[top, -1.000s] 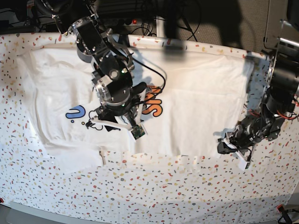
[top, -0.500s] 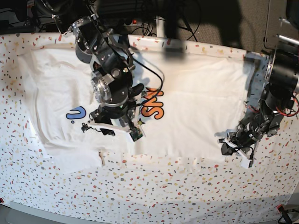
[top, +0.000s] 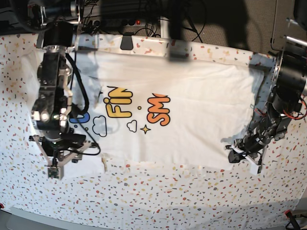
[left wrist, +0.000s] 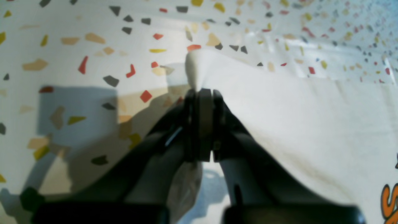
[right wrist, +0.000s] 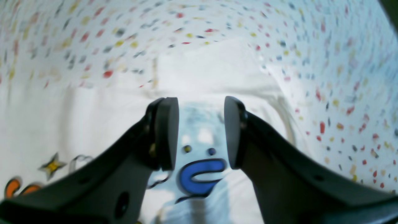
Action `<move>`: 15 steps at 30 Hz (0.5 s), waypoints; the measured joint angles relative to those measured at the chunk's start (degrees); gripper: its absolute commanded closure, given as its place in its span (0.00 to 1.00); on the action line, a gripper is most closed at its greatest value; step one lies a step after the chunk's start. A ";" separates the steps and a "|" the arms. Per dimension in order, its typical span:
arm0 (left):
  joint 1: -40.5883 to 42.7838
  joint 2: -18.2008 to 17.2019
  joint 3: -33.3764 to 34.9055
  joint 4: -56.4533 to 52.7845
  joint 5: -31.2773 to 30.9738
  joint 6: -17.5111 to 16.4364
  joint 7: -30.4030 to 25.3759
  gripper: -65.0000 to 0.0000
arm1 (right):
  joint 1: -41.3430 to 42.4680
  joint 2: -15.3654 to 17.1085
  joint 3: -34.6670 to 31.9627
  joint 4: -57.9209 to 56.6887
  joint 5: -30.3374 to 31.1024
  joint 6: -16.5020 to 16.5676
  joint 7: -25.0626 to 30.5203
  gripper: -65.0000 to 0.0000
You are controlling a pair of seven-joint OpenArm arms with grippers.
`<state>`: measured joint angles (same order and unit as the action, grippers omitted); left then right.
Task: Fold the T-shirt properly
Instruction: 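Close both grippers on the shirt's side edges, then lift the hem edge with both grippers and carry it toward the collar fold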
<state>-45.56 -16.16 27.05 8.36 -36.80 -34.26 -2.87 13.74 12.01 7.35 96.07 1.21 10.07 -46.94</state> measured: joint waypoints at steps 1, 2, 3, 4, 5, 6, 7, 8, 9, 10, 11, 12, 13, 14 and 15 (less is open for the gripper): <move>0.00 0.00 0.00 0.00 0.00 -0.11 -0.04 1.00 | 0.92 0.33 2.95 -2.97 1.79 2.69 0.22 0.62; 0.00 0.00 0.00 0.00 0.00 -0.13 0.00 1.00 | 1.95 0.63 5.35 -6.27 2.29 5.42 -0.26 0.62; 0.00 -0.02 0.00 0.00 -0.04 -0.15 -0.02 1.00 | 3.23 0.76 7.28 -9.81 1.68 8.39 -0.61 0.62; 0.00 0.02 0.00 0.00 -0.13 -0.13 -0.07 1.00 | 4.57 0.85 9.05 -13.27 0.59 11.58 -0.52 0.62; -0.02 0.07 0.00 0.00 -0.09 -0.09 -0.07 1.00 | 6.29 0.92 10.60 -16.48 -1.01 14.19 -0.39 0.62; 0.00 0.07 0.00 0.00 -0.07 -0.22 -0.04 1.00 | 7.87 1.64 11.15 -19.67 -0.37 14.23 -0.24 0.62; 0.00 0.04 0.00 0.00 -0.07 -0.22 -0.09 1.00 | 9.35 2.69 11.41 -22.82 0.85 14.32 1.38 0.62; 0.00 0.00 0.00 0.00 -0.04 -0.17 -0.09 1.00 | 10.84 3.65 11.41 -25.88 0.57 14.47 3.80 0.62; 0.00 -0.11 0.00 0.00 -0.13 -0.11 -0.11 1.00 | 12.13 4.42 11.41 -28.76 -0.70 14.45 6.27 0.62; 0.00 -0.15 0.00 0.00 -0.09 -0.13 -0.09 1.00 | 13.27 5.42 11.39 -31.67 -1.99 14.45 9.51 0.62; -0.02 -0.11 0.00 0.00 -0.11 -0.09 -0.11 1.00 | 14.32 6.49 11.41 -34.53 -2.82 14.47 11.91 0.62; 0.00 -0.07 0.00 0.00 -0.11 -0.15 -0.09 1.00 | 15.32 7.58 11.43 -37.35 -2.97 14.45 13.05 0.62; 0.00 -0.02 0.00 0.00 -0.11 -0.15 -0.13 1.00 | 16.28 8.59 11.45 -40.15 -3.43 14.45 14.03 0.62; 0.00 0.00 0.00 0.00 -0.04 -0.15 -0.11 1.00 | 17.25 9.40 11.54 -43.04 -3.67 14.45 14.95 0.62; 0.00 -0.04 0.00 0.00 -0.07 -0.22 -0.13 1.00 | 18.03 10.12 11.63 -45.72 -3.89 15.41 16.15 0.59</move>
<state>-45.56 -16.21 27.05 8.36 -36.86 -34.48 -3.01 31.77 22.13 18.98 50.35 -2.68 25.47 -30.79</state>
